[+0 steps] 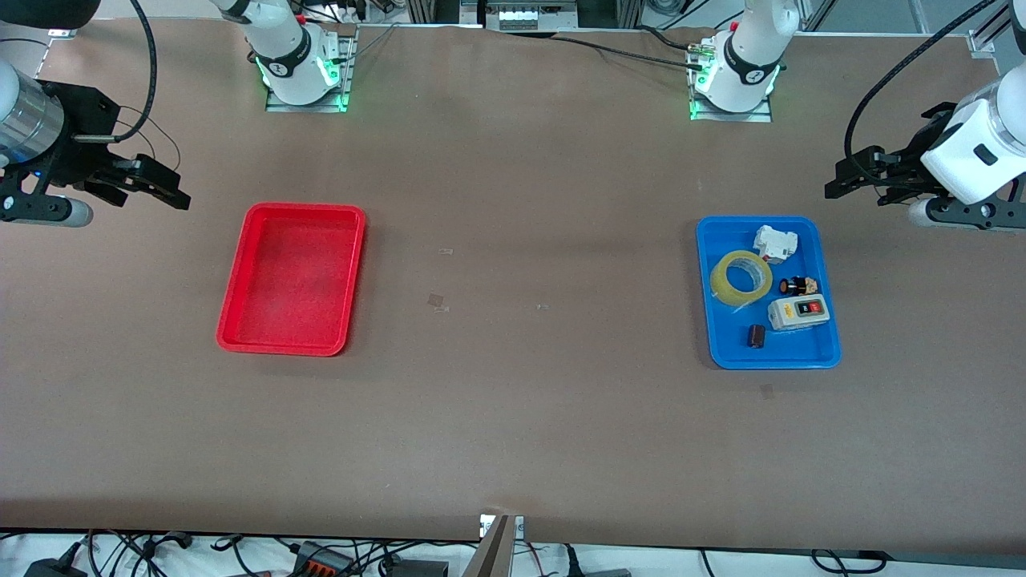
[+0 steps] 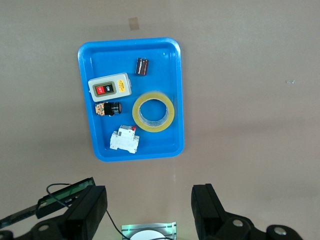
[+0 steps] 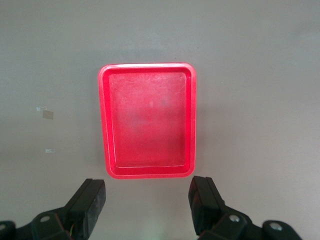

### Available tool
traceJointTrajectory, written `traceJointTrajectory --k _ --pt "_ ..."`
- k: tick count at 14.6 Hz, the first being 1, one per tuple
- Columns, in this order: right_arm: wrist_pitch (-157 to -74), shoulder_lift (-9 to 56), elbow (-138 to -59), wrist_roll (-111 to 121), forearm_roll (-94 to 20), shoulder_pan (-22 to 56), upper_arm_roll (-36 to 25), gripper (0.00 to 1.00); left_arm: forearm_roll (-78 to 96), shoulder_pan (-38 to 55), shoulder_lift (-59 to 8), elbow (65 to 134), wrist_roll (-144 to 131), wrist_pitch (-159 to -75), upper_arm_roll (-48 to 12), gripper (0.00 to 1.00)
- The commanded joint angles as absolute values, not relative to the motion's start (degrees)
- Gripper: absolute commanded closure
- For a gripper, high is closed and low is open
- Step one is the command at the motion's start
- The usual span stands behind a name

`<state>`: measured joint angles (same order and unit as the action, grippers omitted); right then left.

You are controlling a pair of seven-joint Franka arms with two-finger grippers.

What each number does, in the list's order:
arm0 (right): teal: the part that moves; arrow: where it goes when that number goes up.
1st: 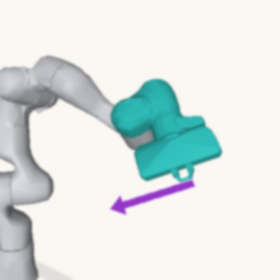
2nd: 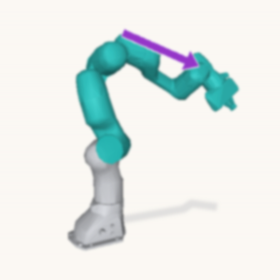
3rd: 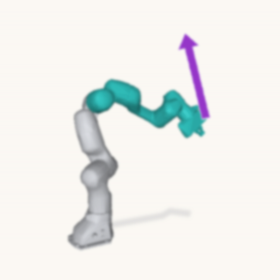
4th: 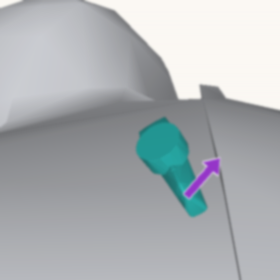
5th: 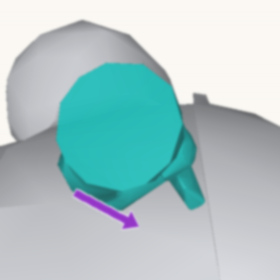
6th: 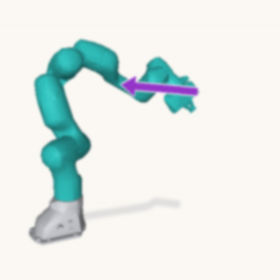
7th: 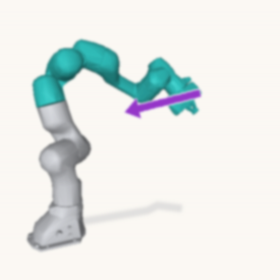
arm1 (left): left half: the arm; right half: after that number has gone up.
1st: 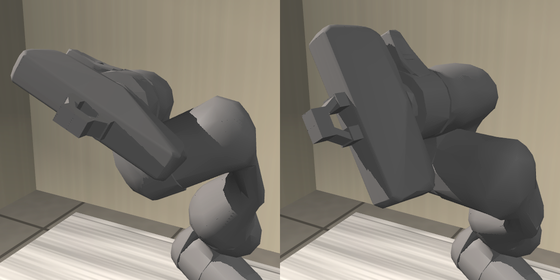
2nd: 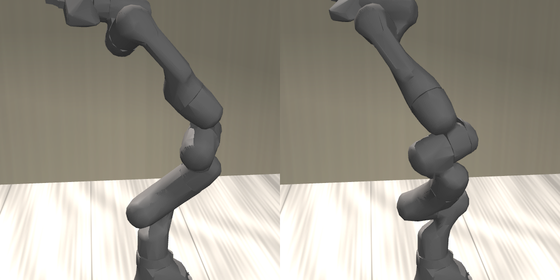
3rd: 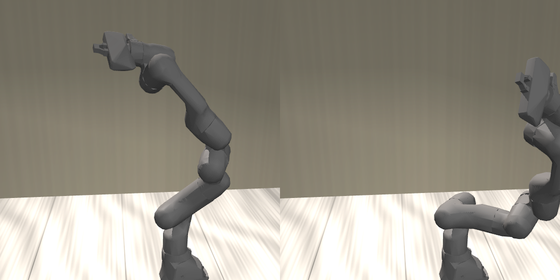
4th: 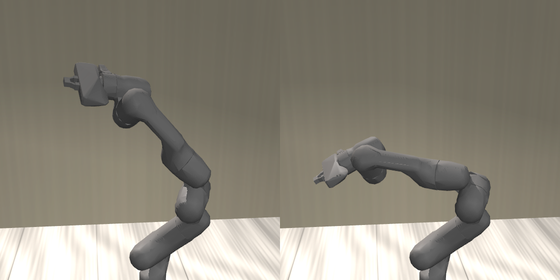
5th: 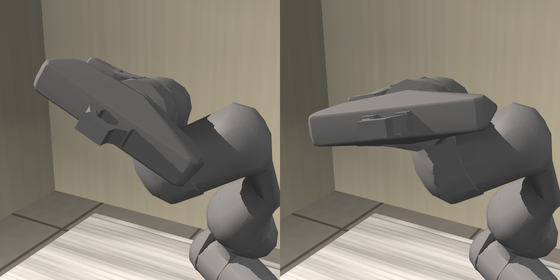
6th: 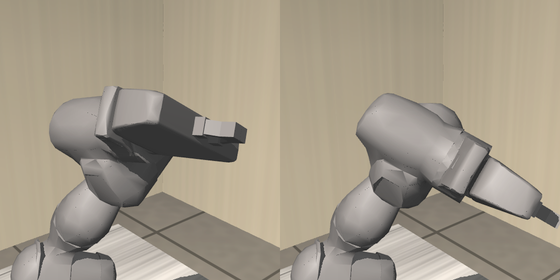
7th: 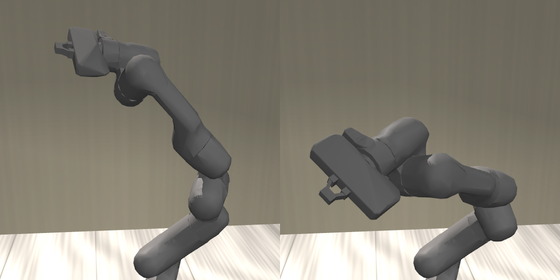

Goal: Place and move tape with both arms

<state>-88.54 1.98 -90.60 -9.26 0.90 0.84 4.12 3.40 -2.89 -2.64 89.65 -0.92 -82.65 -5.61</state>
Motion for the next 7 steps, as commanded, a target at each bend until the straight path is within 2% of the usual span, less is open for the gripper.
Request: traceJointTrajectory --k 1,7 --pt "-88.0 2.2 -89.1 -9.7 1.1 0.6 4.2 0.02 2.6 -3.1 -2.0 90.4 -1.1 -83.3 -6.1 0.0" --pt "-88.1 2.4 -89.2 -9.6 1.1 0.5 4.1 0.02 2.0 -3.0 -2.2 90.4 -0.7 -83.2 -6.2 0.0"
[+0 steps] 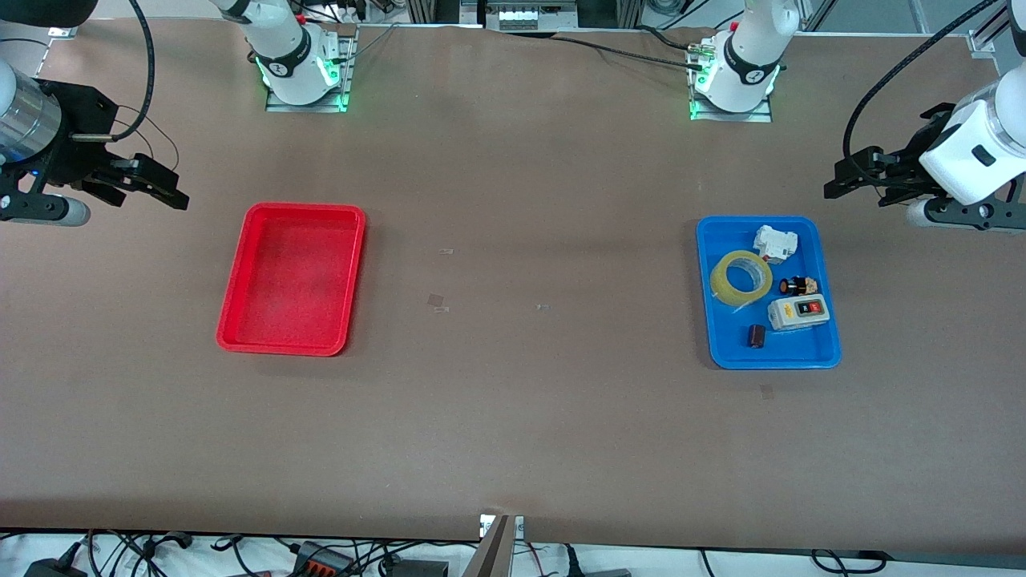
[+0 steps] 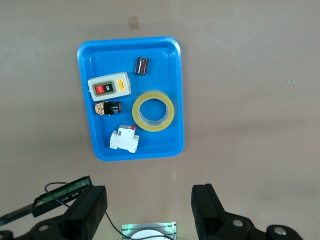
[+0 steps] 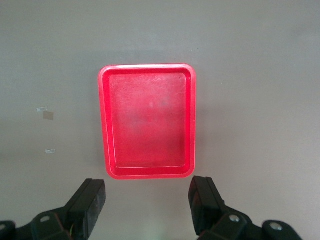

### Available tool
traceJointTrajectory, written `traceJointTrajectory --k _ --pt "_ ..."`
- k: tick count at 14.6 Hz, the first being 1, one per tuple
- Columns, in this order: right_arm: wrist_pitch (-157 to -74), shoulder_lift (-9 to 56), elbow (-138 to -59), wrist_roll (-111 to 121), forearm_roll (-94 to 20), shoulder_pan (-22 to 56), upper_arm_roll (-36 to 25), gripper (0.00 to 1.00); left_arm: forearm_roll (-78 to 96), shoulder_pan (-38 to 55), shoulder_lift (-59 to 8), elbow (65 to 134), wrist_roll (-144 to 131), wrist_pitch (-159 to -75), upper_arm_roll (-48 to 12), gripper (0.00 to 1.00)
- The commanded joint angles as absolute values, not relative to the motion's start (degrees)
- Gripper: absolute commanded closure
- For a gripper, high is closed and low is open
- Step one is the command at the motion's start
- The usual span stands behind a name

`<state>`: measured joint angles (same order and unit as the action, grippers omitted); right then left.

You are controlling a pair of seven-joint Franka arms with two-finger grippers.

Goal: Place and move tape with both arms

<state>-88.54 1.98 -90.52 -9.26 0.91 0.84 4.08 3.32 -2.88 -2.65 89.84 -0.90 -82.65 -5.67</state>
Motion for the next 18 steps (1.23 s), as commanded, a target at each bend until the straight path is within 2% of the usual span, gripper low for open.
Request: traceJointTrajectory --k 1,13,18 --pt "-88.1 2.5 -89.2 -9.6 1.1 0.5 4.1 0.02 1.8 -3.0 -2.2 90.3 -0.7 -83.2 -6.2 0.0" --pt "-88.2 2.7 -89.2 -9.7 1.1 0.6 4.1 0.02 0.4 -2.8 -3.9 89.7 -0.7 -83.4 -6.4 0.0" --pt "-88.2 2.7 -89.2 -9.6 1.1 0.5 4.1 0.02 0.3 -2.7 -4.4 89.8 -1.3 -83.4 -9.0 0.0"
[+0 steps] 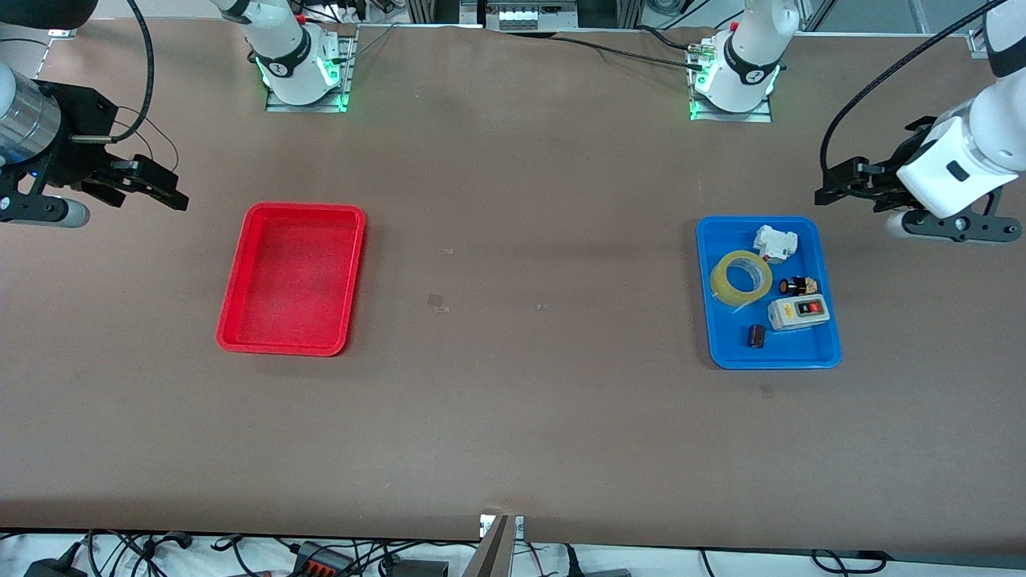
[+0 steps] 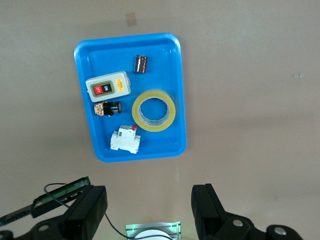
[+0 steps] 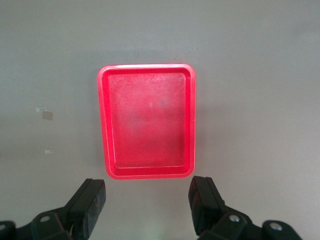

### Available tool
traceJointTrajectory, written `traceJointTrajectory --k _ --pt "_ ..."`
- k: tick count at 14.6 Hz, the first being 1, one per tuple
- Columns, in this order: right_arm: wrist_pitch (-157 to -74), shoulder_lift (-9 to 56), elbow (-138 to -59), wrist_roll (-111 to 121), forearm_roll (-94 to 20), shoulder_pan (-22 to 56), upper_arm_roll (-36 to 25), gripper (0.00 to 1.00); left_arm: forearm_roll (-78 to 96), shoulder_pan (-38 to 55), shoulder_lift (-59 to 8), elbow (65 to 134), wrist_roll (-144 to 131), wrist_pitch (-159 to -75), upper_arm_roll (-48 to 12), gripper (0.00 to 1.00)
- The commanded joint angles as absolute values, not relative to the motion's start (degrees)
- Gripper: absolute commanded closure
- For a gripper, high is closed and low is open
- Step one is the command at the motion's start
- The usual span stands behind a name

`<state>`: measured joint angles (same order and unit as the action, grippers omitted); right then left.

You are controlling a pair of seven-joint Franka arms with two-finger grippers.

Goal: Place and move tape with both arms

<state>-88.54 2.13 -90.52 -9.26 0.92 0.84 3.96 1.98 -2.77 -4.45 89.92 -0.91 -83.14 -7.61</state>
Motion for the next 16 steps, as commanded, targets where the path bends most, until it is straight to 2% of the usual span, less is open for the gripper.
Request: traceJointTrajectory --k 1,8,10,16 --pt "-88.2 2.7 -89.2 -9.6 1.1 0.5 4.1 0.02 0.3 -2.7 -4.4 89.8 -1.3 -83.4 -9.1 0.0" --pt "-88.5 2.7 -89.2 -9.6 1.1 0.5 4.1 0.02 -3.2 -3.1 -6.3 90.2 -0.5 -83.8 -9.1 0.0" --pt "-88.5 2.7 -89.2 -9.6 1.1 0.5 4.1 0.02 -5.5 -2.9 -7.7 91.5 -0.5 -86.1 -9.1 0.0" --pt "-88.5 2.7 -89.3 -9.6 1.1 0.5 4.1 0.02 -7.0 -3.7 -7.6 105.5 -0.9 -103.2 -9.1 0.0"
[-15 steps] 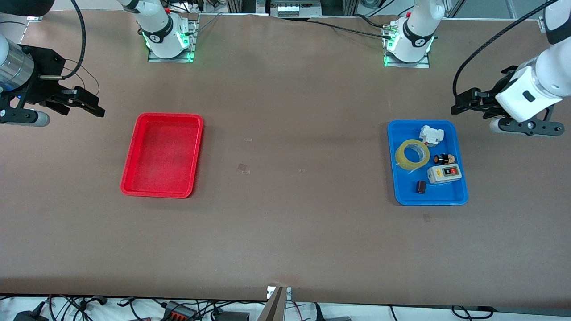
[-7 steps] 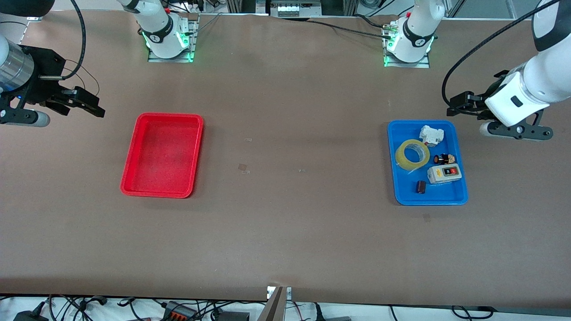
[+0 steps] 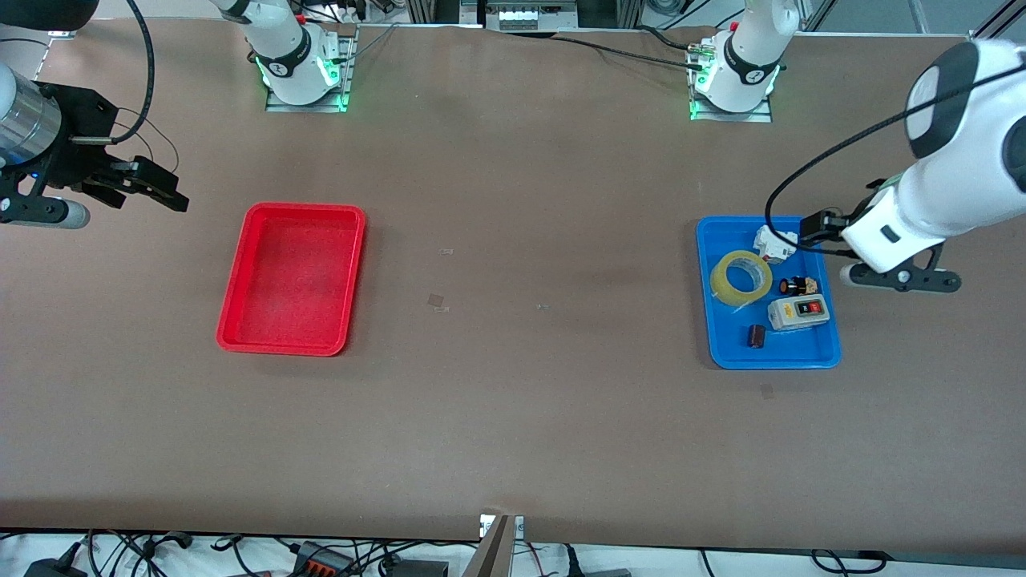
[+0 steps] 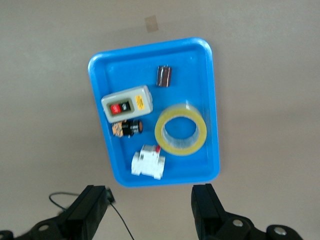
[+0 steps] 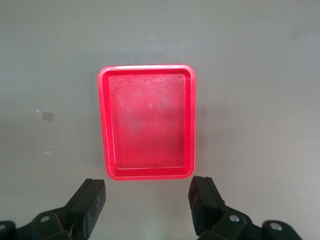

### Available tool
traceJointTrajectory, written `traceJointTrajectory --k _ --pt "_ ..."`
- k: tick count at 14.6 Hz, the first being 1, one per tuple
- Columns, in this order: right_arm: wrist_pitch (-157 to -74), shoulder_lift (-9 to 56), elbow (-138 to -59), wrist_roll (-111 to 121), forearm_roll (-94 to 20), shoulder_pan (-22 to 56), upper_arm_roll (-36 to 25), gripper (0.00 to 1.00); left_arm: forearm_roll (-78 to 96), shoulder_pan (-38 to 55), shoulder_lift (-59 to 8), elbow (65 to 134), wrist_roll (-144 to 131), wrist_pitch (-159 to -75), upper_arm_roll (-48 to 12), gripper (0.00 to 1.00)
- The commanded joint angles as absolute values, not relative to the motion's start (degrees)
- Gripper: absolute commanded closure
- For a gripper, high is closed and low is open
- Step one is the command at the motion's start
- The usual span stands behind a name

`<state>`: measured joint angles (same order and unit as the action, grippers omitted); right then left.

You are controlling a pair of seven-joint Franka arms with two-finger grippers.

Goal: Place and move tape with both arms
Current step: 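Reach the left gripper down over the yellow tape roll in the blue tray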

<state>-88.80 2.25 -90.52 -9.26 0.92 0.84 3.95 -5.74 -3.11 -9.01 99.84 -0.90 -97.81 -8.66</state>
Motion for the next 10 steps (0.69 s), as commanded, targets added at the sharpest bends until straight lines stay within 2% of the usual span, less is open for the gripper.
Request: traceJointTrajectory --k 1,7,10 --pt "-88.5 2.7 -89.3 -9.6 1.1 0.5 4.1 0.02 -7.0 -3.8 -7.5 108.4 -1.2 -106.8 -9.1 0.0" --pt "-88.5 2.7 -89.3 -9.6 0.8 0.5 4.1 0.02 -7.0 -5.7 -8.0 122.6 -1.5 -127.3 -9.1 0.0" --pt "-88.5 2.7 -89.3 -9.6 0.8 0.5 4.1 0.02 -7.0 -6.4 -10.4 125.1 -1.7 -131.9 -9.1 0.0"
